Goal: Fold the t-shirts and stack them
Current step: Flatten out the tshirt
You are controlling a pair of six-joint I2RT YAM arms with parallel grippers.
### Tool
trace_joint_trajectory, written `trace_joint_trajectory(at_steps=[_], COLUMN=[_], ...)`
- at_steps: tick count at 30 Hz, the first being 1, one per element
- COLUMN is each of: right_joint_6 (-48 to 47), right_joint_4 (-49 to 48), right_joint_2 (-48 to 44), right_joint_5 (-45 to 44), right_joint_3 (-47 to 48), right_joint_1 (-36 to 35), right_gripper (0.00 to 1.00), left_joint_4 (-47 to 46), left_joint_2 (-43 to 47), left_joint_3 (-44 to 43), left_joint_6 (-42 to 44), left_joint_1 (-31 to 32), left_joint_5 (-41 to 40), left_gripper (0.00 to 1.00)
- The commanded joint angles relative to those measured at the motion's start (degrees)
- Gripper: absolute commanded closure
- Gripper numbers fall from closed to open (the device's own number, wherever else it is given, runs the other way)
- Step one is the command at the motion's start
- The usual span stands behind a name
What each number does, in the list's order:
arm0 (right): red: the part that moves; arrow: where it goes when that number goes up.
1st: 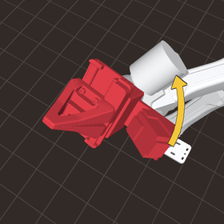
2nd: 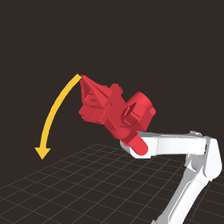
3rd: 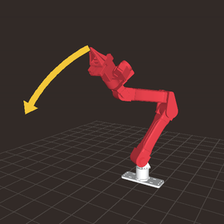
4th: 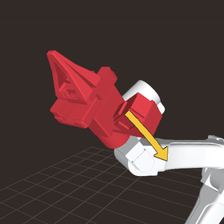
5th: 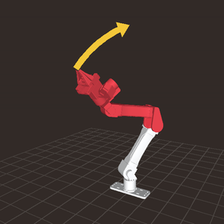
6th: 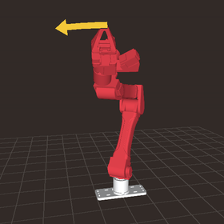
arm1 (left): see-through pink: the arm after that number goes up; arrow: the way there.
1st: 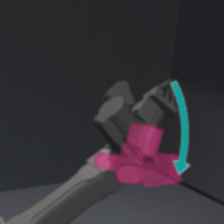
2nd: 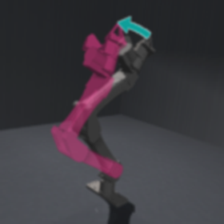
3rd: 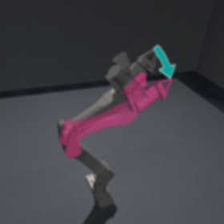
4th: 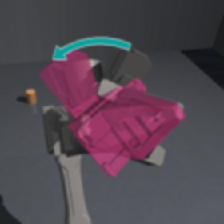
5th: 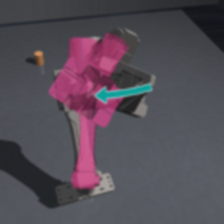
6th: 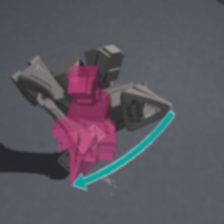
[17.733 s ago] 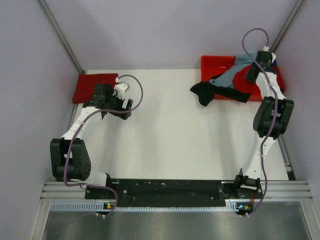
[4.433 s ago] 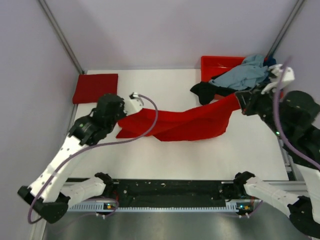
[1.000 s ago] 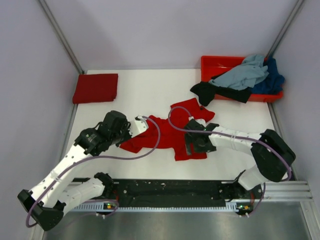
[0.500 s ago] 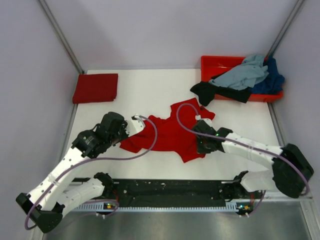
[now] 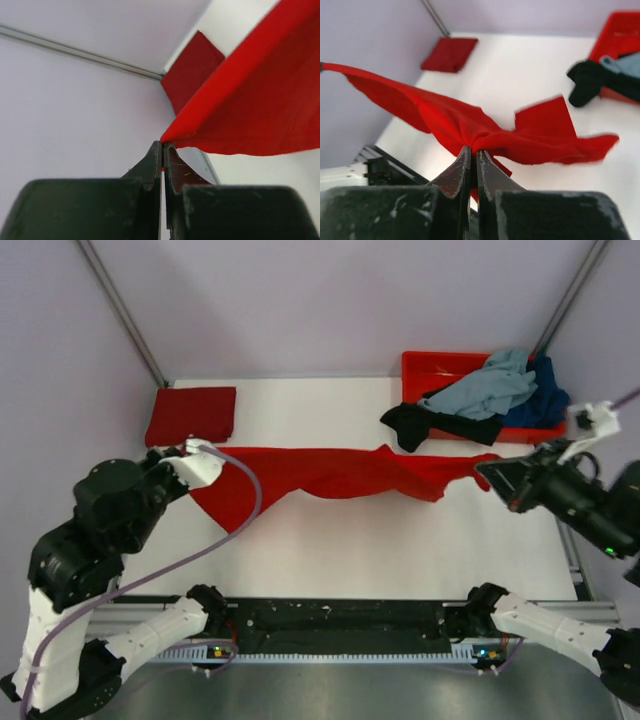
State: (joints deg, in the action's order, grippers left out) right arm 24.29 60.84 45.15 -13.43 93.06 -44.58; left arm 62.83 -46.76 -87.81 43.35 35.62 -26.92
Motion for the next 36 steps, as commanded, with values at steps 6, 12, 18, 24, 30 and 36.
trace_joint_trajectory(at_steps=[6, 12, 18, 24, 30, 36], right_joint_6=[-5.6, -5.9, -9.3, -18.7, -15.9, -17.3], right_joint_4=[5.9, 4.9, 4.6, 3.2, -5.4, -13.6], right_joint_2=[2.0, 4.7, 10.5, 25.8, 39.7, 51.1], right_joint_5=[9.6, 15.9, 9.6, -4.8, 9.7, 7.1], right_joint_3=[21.9, 29.6, 32.6, 39.4, 41.1, 57.3], right_joint_1=[0.4, 0.4, 0.3, 1.4, 21.4, 23.7], right_gripper=[1.0, 1.0, 1.0, 1.0, 1.0, 1.0], left_joint_4=[4.1, 8.6, 6.5, -5.3, -17.2, -29.6], left_joint_2=[-0.5, -0.8, -3.5, -12.7, -23.3, -36.6], left_joint_3=[-17.9, -19.8, -19.9, -14.5, -11.6, -24.5], left_joint_6=[7.3, 4.7, 4.0, 5.3, 8.0, 11.8], left_joint_1=[-0.2, -0.3, 0.2, 0.5, -7.4, -15.9], left_joint_5=[-10.5, -6.6, -6.0, -15.0, -8.8, -7.6], left_gripper=[1.0, 1.0, 1.0, 1.0, 1.0, 1.0])
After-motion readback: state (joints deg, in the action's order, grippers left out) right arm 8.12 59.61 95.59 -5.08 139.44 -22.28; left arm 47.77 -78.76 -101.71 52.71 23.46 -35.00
